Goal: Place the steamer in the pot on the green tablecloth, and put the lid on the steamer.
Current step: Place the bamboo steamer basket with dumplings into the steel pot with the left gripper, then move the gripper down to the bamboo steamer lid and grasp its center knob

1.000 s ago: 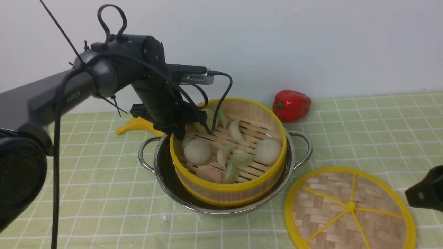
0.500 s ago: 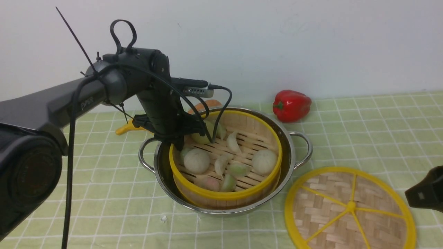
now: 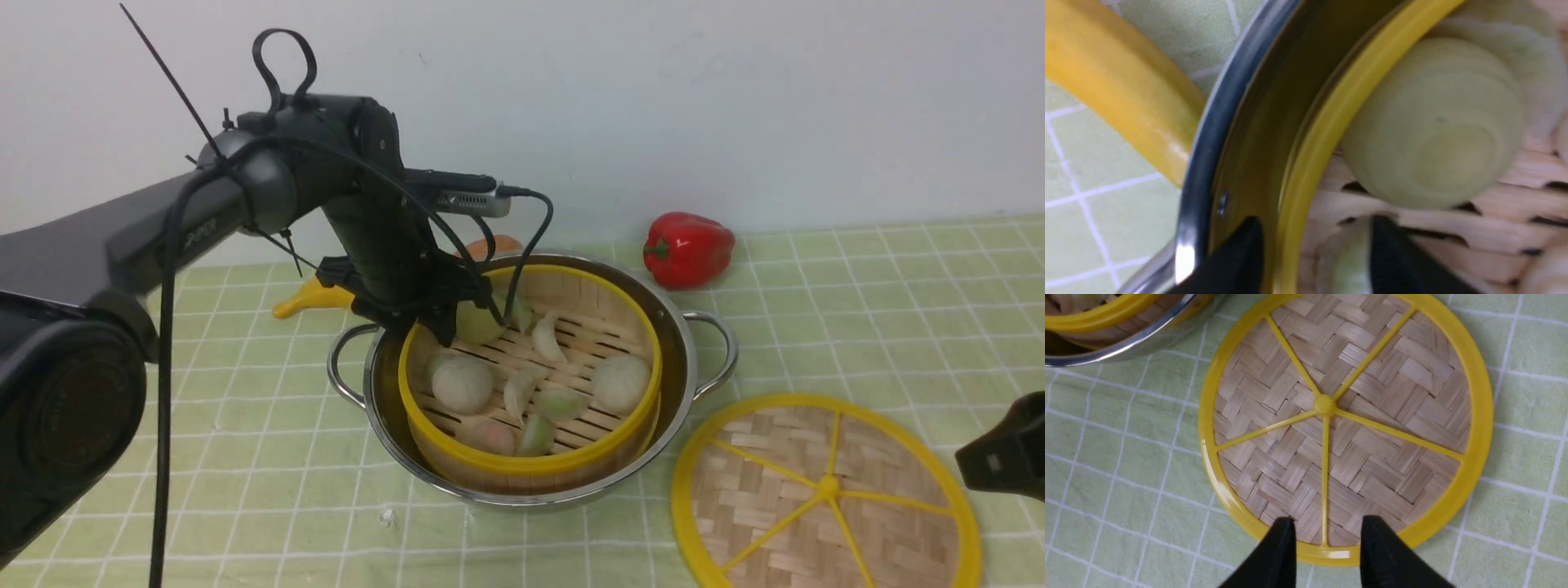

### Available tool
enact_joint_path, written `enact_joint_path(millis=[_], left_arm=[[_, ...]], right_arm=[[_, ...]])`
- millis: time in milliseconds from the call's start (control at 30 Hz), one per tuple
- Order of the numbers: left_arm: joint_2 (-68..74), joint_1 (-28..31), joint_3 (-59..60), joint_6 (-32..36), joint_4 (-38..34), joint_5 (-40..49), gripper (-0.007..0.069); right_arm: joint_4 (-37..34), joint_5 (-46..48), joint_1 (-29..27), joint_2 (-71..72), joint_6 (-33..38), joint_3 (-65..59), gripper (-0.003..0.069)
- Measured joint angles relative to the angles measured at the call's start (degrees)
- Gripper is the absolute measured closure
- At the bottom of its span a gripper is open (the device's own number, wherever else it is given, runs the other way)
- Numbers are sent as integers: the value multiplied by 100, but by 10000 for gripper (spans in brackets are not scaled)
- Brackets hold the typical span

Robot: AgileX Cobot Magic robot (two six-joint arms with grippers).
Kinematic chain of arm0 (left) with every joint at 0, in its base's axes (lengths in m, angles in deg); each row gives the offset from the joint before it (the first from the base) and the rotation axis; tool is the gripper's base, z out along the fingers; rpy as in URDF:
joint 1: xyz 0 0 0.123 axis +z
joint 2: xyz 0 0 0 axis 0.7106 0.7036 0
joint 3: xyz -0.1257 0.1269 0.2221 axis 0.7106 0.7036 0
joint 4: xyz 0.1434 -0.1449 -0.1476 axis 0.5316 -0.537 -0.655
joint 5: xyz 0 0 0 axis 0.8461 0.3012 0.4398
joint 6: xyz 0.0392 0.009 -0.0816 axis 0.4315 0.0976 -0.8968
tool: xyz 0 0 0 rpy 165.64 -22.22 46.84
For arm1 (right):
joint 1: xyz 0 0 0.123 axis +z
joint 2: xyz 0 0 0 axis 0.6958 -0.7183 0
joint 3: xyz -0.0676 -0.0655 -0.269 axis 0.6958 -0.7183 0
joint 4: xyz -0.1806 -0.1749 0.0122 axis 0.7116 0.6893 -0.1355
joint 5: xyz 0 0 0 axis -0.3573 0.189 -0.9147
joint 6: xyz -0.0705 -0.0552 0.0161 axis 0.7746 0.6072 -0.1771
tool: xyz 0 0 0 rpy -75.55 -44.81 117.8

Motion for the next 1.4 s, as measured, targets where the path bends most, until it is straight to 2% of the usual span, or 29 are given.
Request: enact_joint_path(millis=[100, 200, 300, 467, 600, 667, 700, 833, 900, 1000, 1067, 1333, 1400], left_arm=[[0, 0, -519, 0, 0, 490, 201], [-36, 0, -1080, 42, 6, 547, 197], [-266, 0, -1303, 49, 6, 558, 218], [-1134, -6, -1359, 85, 0, 576, 312], [-2105, -6, -1359, 85, -24, 581, 408], [-2501, -6, -1352, 220, -24, 581, 453], [-3139, -6, -1299, 419, 0, 581, 515], [-3946, -6, -1079, 623, 64, 581, 583], [-4845, -6, -540, 712, 102, 581, 641], [-5416, -6, 9, 734, 114, 575, 648], [-6212, -6, 876, 748, 121, 474, 648], [-8501, -6, 4290, 734, -16, -1129, 648], [-8674, -6, 4541, 734, -79, -1208, 648]], right_arm=[[-22, -113, 0, 0, 0, 0, 417], [-71, -407, 48, -27, 0, 0, 417], [-83, -624, 299, -201, 0, 0, 417], [-21, -754, 1214, -826, -269, 118, 443], [883, -652, 1743, -1371, -1076, 522, 472], [1328, -563, 1800, -1513, -1481, 663, 473], [1940, -488, 1799, -1682, -1997, 771, 469], [2535, -408, 1799, -1909, -2410, 798, 447], [2693, -485, 1799, -2141, -2464, 798, 417], [2721, -641, 1799, -2289, -2476, 798, 403], [2754, -834, 1799, -2451, -2481, 798, 393], [2568, -1281, 1799, -2910, -2428, 802, 390], [2530, -1321, 1799, -2952, -2415, 802, 388]])
